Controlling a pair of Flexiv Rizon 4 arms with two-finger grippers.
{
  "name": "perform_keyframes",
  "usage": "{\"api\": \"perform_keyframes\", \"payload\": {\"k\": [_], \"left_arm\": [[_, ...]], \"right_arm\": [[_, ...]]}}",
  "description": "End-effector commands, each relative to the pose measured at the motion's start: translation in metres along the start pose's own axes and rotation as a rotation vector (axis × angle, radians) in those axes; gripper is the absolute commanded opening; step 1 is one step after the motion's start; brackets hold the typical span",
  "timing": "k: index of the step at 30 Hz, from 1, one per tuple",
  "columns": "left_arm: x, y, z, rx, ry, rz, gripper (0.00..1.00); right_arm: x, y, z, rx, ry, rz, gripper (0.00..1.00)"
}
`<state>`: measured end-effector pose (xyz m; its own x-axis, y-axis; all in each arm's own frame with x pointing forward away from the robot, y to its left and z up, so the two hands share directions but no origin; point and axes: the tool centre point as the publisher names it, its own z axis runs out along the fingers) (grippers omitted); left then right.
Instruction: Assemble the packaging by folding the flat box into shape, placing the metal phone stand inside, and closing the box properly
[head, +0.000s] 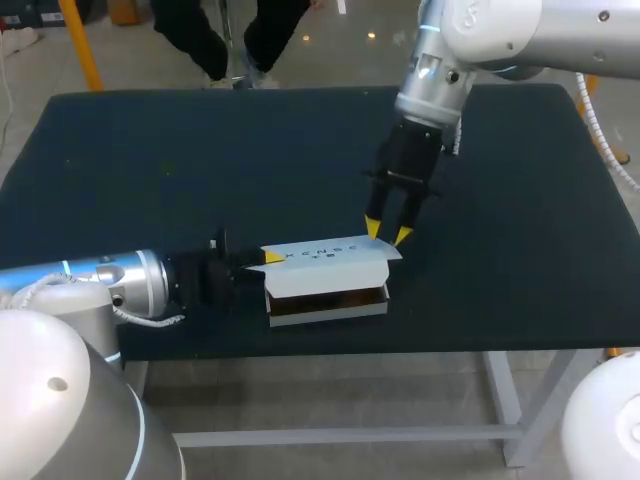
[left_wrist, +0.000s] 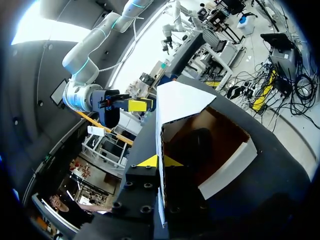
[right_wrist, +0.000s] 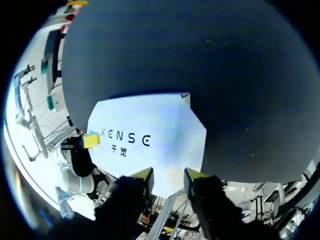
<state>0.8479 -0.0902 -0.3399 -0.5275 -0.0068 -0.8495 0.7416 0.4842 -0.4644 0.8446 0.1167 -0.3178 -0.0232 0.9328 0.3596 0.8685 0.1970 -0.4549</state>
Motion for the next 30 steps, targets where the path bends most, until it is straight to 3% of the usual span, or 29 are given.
{"api": "perform_keyframes", "payload": {"k": [1,19,24,30], "left_arm": [[0.002,0.0,-0.001,-0.002,-0.004,-0.001,0.0],[0.003,-0.001,-0.001,-0.01,-0.013,0.009,0.0],[0.003,-0.002,-0.002,-0.012,-0.019,0.012,0.15],[0.003,-0.004,-0.004,-0.015,-0.024,0.016,0.23]], "right_arm": [[-0.001,0.0,0.004,0.0,-0.004,-0.017,0.45],[-0.004,-0.006,0.015,-0.006,0.0,-0.075,0.45],[-0.005,-0.007,0.016,-0.008,0.002,-0.078,0.44],[-0.007,-0.008,0.019,-0.006,0.004,-0.075,0.44]]}}
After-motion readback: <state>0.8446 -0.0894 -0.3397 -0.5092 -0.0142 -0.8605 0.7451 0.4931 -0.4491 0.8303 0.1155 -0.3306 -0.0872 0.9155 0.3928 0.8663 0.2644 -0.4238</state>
